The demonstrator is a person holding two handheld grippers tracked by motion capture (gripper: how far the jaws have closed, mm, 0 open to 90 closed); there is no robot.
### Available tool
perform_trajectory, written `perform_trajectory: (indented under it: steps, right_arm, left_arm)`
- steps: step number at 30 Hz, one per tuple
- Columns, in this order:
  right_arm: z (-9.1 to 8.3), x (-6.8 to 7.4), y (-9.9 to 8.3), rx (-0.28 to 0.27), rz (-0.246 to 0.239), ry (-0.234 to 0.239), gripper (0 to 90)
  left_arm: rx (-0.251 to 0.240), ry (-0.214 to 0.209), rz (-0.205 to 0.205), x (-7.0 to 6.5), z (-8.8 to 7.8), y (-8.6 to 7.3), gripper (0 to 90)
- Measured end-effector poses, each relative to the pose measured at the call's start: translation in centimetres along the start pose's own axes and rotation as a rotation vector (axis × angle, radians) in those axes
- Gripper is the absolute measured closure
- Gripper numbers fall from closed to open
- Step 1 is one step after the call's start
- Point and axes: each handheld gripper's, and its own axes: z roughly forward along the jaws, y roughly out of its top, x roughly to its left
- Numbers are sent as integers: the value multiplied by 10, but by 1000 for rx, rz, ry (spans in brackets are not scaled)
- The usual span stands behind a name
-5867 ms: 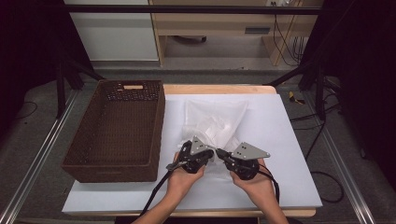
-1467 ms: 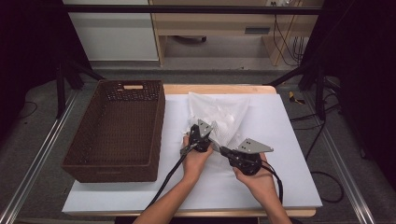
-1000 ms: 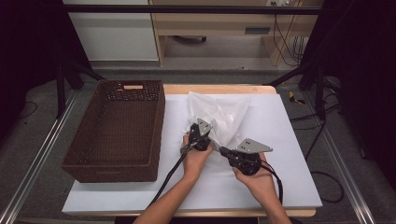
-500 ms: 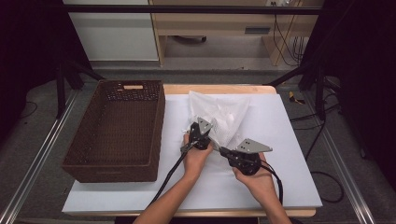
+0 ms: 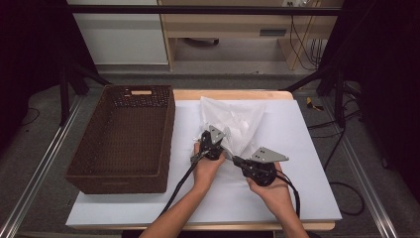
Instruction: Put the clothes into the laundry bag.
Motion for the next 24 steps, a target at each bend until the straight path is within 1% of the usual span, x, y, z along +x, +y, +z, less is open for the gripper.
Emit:
perform_trajectory:
  steps: [2,9,10,16,19,24]
  right_arm:
    - [0,0,0,0,0,1,896]
    - [0,0,0,-1,-1,1,896]
    - [0,0,0,-1,-1,1,896]
    - [-1,-2,-1,-2,2,-1,896]
    - [-1,-3,-2,-4,5,-2,896]
    - [0,-5,-2,-4,10,-5,896]
  left_arm:
    - [2,-1,-2,0,1,0,900]
    - [-9,-12,-38,3,7,3,900]
    - [-7,-12,-30,2,7,3,900]
    - [-19,-11,-31,1,9,2,900]
    - [-13,-20,-18,1,6,3,900]
    - [-6,-27,-14,2,-2,0,900]
